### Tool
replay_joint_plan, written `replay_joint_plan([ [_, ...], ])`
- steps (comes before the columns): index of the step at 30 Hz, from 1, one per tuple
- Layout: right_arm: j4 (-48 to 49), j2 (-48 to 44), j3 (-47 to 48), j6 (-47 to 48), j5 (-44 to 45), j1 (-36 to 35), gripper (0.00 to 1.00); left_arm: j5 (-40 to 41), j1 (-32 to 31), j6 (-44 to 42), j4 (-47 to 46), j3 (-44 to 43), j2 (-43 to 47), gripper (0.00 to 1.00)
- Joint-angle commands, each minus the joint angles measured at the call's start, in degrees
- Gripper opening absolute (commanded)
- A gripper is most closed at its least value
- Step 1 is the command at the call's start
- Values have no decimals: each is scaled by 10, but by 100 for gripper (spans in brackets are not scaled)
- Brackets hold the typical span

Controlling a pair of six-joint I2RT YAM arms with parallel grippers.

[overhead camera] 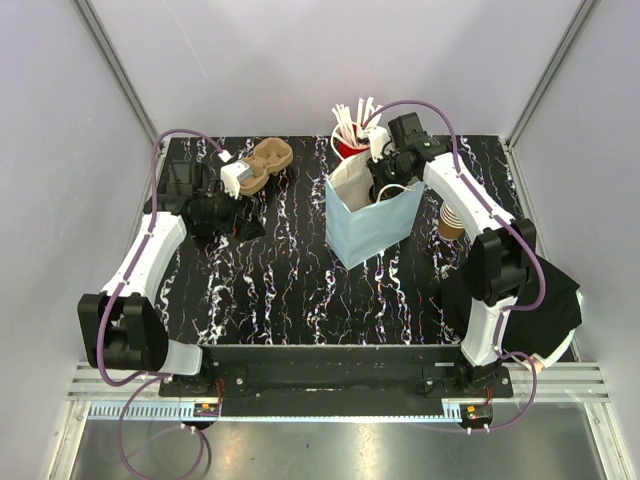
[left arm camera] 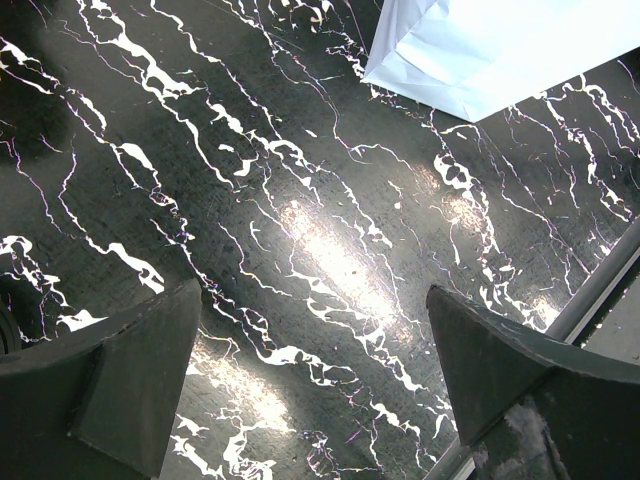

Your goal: Pack the takeout coffee

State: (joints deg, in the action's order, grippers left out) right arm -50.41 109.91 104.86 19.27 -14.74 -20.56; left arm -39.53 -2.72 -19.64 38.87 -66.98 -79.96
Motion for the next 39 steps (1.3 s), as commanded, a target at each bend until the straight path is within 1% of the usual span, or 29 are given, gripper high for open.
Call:
replay_joint_plan([
  [1, 27, -31, -5, 2, -20, 4, 0, -22, 3, 0, -24, 3, 17, 99],
  [39, 59, -25, -48, -2, -30, 15, 0, -22, 3, 0, -23, 4, 18, 99],
])
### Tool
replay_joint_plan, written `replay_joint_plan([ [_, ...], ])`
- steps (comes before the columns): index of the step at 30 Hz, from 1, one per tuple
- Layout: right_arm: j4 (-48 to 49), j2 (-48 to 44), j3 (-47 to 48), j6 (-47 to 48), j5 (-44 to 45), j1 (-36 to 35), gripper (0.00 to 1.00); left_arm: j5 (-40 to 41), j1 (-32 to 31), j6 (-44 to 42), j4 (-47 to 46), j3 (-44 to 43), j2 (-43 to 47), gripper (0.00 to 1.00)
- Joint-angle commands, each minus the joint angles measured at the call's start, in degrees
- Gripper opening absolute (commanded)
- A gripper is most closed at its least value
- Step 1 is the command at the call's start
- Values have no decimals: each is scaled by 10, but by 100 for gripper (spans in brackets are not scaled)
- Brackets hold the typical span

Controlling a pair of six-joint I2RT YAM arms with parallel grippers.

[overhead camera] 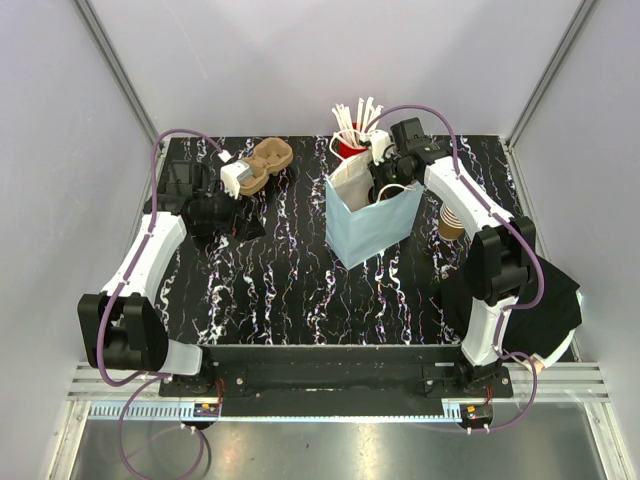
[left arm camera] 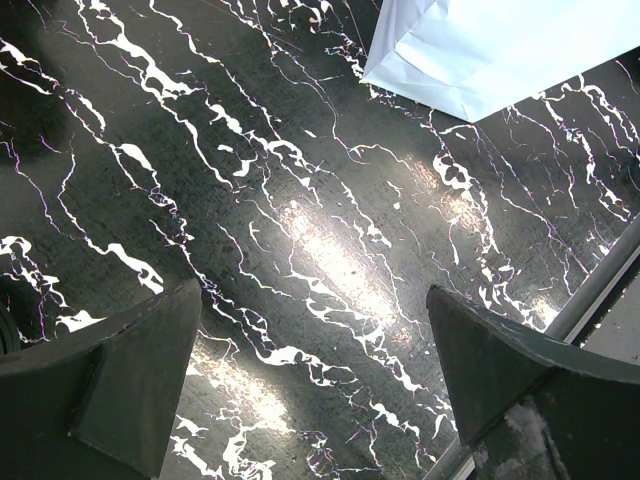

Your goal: Pack the takeout coffee

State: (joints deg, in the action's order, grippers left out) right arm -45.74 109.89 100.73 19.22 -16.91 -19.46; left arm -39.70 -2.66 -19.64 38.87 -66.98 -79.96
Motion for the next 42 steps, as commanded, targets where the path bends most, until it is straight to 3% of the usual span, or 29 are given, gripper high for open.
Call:
replay_joint_plan([
  [1, 12, -25, -7, -2, -8, 4, 0, -20, 3, 0, -24, 4, 17, 99],
  [42, -34, -27, -4, -2, 6, 4, 0, -23, 3, 0, -25, 1, 14, 99],
])
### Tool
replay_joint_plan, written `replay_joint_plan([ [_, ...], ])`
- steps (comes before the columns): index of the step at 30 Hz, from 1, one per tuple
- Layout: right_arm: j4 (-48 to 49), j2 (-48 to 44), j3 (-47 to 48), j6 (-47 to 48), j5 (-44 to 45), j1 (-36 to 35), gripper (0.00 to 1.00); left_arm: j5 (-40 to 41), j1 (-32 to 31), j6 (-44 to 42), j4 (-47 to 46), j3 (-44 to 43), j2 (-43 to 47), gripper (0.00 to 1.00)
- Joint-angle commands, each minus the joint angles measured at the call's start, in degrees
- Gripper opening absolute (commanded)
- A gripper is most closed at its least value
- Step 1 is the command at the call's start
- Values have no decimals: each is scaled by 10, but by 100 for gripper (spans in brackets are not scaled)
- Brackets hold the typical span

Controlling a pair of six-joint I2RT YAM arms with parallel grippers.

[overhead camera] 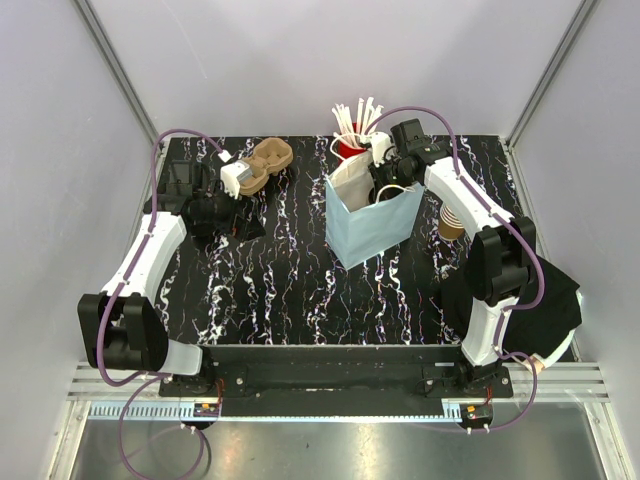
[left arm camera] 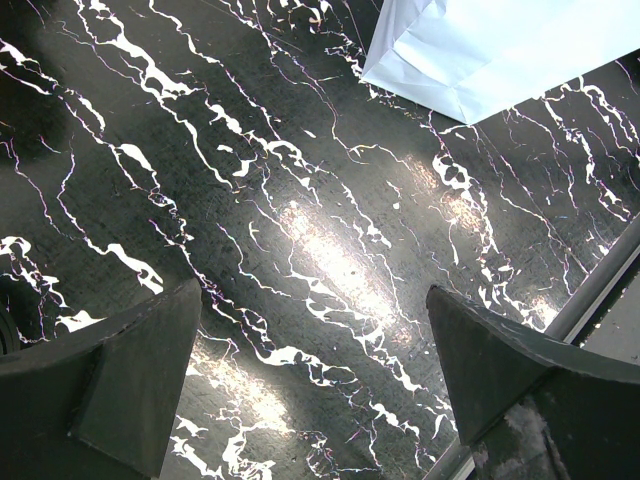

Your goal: Pack the takeout coffee

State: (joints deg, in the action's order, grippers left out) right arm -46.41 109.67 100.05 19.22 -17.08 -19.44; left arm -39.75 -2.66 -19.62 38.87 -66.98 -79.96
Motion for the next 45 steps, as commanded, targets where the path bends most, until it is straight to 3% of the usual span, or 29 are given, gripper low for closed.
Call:
replay_joint_plan([
  [1, -27, -25, 3, -2, 8, 4, 0, -23, 4, 0, -25, 1, 14, 99],
  [45, -16, -23, -33, 9, 22, 5, 0, -22, 4, 0, -27, 4, 15, 99],
])
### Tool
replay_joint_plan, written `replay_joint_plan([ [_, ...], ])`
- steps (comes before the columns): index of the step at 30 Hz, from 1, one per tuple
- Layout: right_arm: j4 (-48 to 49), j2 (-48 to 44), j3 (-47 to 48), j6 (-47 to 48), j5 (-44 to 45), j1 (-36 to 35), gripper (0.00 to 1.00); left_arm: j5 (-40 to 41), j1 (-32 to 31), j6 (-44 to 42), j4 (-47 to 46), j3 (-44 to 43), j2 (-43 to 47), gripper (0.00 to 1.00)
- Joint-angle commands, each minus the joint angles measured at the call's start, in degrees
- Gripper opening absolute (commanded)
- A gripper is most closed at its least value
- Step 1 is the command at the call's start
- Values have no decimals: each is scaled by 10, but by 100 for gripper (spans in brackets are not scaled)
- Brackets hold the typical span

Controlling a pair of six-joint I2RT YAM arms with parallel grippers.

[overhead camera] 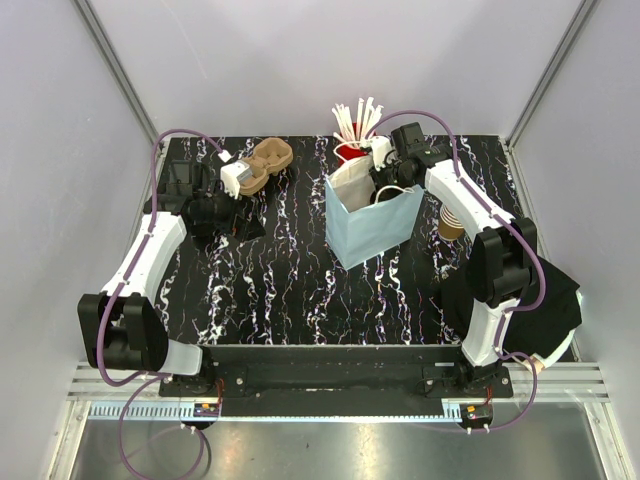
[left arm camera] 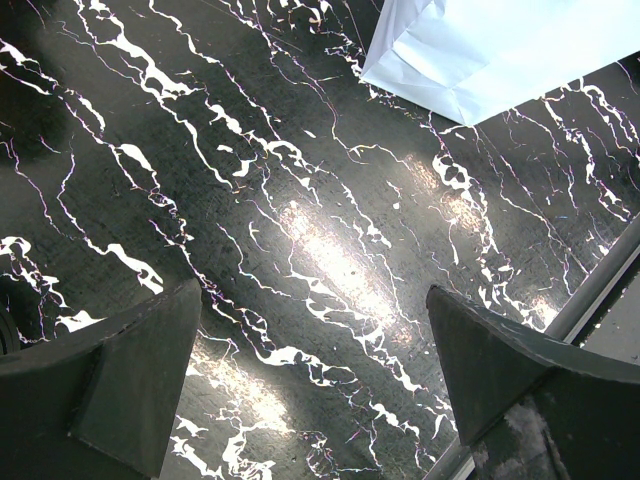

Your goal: Pack the takeout coffee

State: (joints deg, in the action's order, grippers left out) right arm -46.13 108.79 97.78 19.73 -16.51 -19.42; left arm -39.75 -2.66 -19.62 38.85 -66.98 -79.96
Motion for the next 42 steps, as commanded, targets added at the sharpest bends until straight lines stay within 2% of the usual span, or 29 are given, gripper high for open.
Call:
replay_joint_plan([
  [1, -19, -14, -11, 5, 17, 3, 0, -21, 3, -1, -26, 4, 15, 99],
  [8, -19, -12, -14, 5, 17, 4, 0, -22, 4, -1, -27, 4, 15, 99],
  [21, -19, -10, -14, 5, 17, 5, 9, -22, 5, -2, -27, 4, 14, 99],
  [28, -19, -15, -13, 4, 17, 5, 24, -23, 5, -1, -28, 4, 14, 99],
  [36, -19, -19, -12, 3, 17, 4, 45, -22, 5, 1, -27, 4, 14, 99],
  [42, -25, -23, -7, 2, 17, 5, 54, -23, 5, 1, -27, 3, 14, 99],
])
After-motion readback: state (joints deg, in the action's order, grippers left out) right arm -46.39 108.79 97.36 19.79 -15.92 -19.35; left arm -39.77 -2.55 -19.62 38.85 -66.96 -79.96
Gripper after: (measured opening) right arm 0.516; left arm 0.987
